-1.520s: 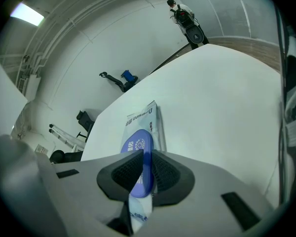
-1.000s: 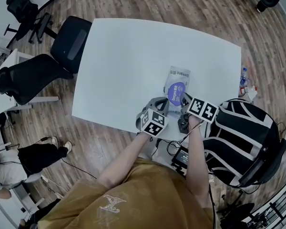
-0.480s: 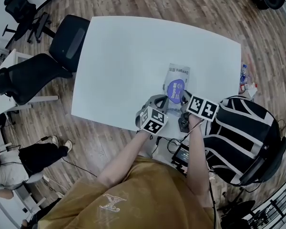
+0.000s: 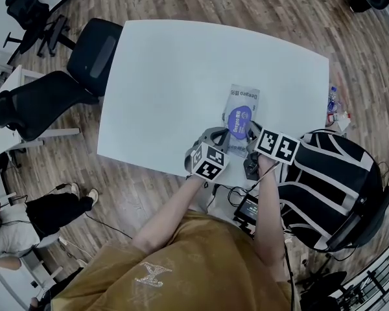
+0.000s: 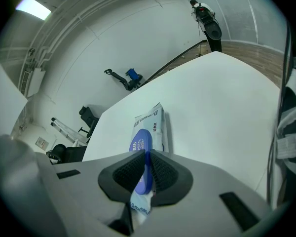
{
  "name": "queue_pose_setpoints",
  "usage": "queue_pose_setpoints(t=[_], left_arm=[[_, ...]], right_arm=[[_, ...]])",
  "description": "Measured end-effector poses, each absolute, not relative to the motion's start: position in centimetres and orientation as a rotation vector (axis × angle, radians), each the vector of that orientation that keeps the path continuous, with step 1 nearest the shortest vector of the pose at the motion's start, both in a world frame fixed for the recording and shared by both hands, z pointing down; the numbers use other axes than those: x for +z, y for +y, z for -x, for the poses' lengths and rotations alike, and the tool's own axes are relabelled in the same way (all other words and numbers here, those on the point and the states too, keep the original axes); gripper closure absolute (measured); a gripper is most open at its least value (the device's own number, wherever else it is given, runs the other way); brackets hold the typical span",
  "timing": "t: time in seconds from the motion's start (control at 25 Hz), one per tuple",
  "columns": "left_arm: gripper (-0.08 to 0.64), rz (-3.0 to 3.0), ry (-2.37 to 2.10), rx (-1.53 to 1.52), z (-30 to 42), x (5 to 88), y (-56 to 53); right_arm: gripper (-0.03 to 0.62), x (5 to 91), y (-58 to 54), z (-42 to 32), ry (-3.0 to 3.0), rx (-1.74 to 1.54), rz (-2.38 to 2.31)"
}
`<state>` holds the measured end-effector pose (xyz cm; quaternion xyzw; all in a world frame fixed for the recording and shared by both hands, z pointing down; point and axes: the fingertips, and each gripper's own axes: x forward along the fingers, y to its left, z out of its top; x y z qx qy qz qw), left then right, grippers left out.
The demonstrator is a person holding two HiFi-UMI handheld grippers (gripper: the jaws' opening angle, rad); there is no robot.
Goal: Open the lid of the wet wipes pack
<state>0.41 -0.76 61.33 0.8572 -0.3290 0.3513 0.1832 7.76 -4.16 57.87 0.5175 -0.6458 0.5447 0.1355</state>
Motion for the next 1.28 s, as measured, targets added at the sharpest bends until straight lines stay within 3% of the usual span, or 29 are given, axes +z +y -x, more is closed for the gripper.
queue_pose_setpoints(t=[1.28], left_arm=[[0.554, -2.379, -0.872, 1.07, -0.3, 61.7, -0.7]], right_arm=[[0.558, 55.9, -4.4, -6.3, -1.915, 1.542, -1.403]])
